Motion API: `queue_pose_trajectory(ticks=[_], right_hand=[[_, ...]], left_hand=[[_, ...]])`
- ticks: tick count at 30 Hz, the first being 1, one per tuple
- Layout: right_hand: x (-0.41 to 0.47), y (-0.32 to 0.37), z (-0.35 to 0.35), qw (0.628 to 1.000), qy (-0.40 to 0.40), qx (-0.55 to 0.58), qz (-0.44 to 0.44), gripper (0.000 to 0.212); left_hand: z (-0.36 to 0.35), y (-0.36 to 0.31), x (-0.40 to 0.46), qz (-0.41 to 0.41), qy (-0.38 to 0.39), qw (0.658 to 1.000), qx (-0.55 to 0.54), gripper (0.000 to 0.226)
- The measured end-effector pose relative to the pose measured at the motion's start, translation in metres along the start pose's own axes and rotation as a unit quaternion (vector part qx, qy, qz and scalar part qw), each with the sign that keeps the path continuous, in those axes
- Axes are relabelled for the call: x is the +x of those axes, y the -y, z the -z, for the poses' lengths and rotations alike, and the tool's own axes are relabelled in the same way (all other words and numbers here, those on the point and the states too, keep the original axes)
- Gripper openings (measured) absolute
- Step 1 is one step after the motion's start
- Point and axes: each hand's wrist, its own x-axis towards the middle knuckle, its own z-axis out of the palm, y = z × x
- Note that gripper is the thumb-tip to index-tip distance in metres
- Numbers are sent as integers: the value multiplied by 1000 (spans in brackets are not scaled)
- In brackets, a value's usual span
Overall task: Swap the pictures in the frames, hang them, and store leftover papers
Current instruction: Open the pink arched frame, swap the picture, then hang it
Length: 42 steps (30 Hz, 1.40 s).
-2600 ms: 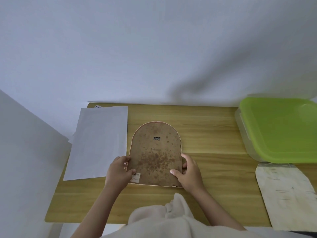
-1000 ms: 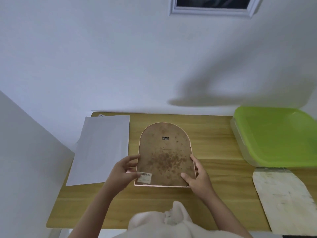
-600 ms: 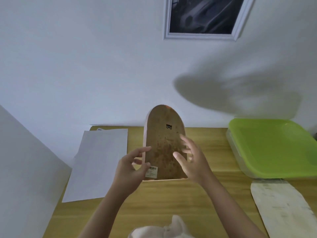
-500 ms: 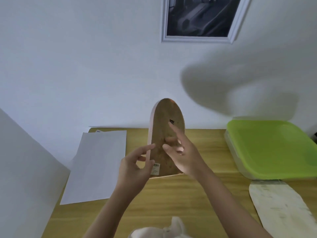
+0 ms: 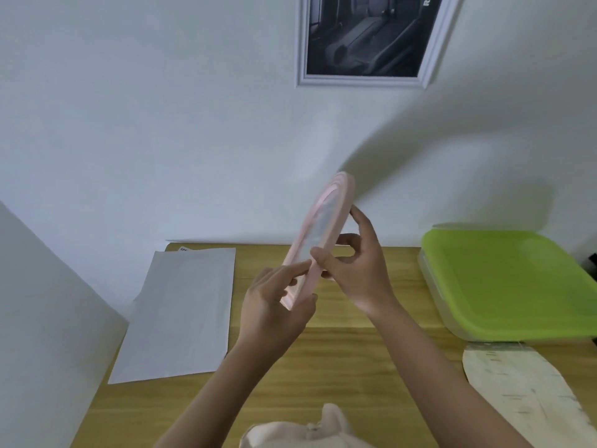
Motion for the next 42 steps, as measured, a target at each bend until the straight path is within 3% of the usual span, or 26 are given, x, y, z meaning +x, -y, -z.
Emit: queue_pose_trajectory(ticks=[7, 10, 13, 16, 20, 25, 32, 42], right_hand=[[-6, 1, -10, 987, -77, 135, -46, 75], [-6, 2, -12, 988, -90, 123, -36, 69], [-5, 6, -14, 987, -80, 132, -37, 66], [-3, 10, -19, 987, -66, 141, -36, 63], [2, 11, -30, 991, -53, 125, 2, 61], [18, 28, -50, 990, -50, 119, 52, 60], [59, 88, -85, 981, -77, 75, 161, 47], [128, 208, -116, 930, -77, 58, 356, 45]], left_hand=[[1, 18, 8, -31, 61, 998, -13, 44], [10, 28, 10, 14, 84, 996, -29, 53], [27, 49, 15, 69, 49, 996, -2, 60], [55, 75, 21, 125, 16, 991, 37, 59], [91, 94, 27, 146, 29, 989, 3, 49], [131, 93, 42, 124, -10, 991, -50, 42], [199, 69, 87, 58, -14, 992, -114, 56], [276, 31, 190, -74, -67, 988, -122, 66]])
